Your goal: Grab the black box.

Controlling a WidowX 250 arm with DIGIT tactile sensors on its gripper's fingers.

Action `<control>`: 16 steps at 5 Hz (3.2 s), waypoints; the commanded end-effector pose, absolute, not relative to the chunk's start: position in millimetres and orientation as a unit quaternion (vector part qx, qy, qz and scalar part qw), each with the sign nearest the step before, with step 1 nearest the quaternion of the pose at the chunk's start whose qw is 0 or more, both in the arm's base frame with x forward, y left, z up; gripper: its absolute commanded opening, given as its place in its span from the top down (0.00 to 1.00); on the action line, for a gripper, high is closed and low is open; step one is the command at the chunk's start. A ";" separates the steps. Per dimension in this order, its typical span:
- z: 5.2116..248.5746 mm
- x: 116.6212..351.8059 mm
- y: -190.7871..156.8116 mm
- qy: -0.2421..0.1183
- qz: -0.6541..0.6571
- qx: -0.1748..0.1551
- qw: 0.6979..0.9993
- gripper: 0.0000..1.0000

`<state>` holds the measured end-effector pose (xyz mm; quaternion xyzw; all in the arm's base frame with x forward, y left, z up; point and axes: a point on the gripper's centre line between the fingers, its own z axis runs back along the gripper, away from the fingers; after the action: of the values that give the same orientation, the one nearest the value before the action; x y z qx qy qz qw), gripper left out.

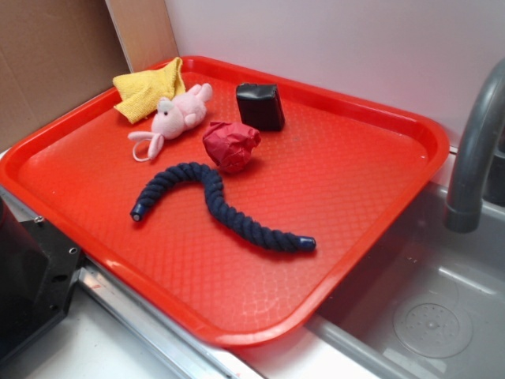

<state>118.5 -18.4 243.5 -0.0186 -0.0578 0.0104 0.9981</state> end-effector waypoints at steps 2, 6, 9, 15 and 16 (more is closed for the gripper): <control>239.1 131.4 -19.1 -0.052 -0.029 -0.001 0.998 0.00; 218.1 211.3 1.9 -0.050 -0.282 0.043 0.957 0.00; 165.3 273.6 12.1 -0.033 -0.374 0.050 0.926 0.00; 54.0 313.3 -13.4 0.036 -0.411 0.047 0.910 0.00; 45.8 317.2 -13.8 0.054 -0.414 0.050 0.907 0.00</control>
<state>308.1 -6.8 31.0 0.0387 0.0823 -0.4103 0.9074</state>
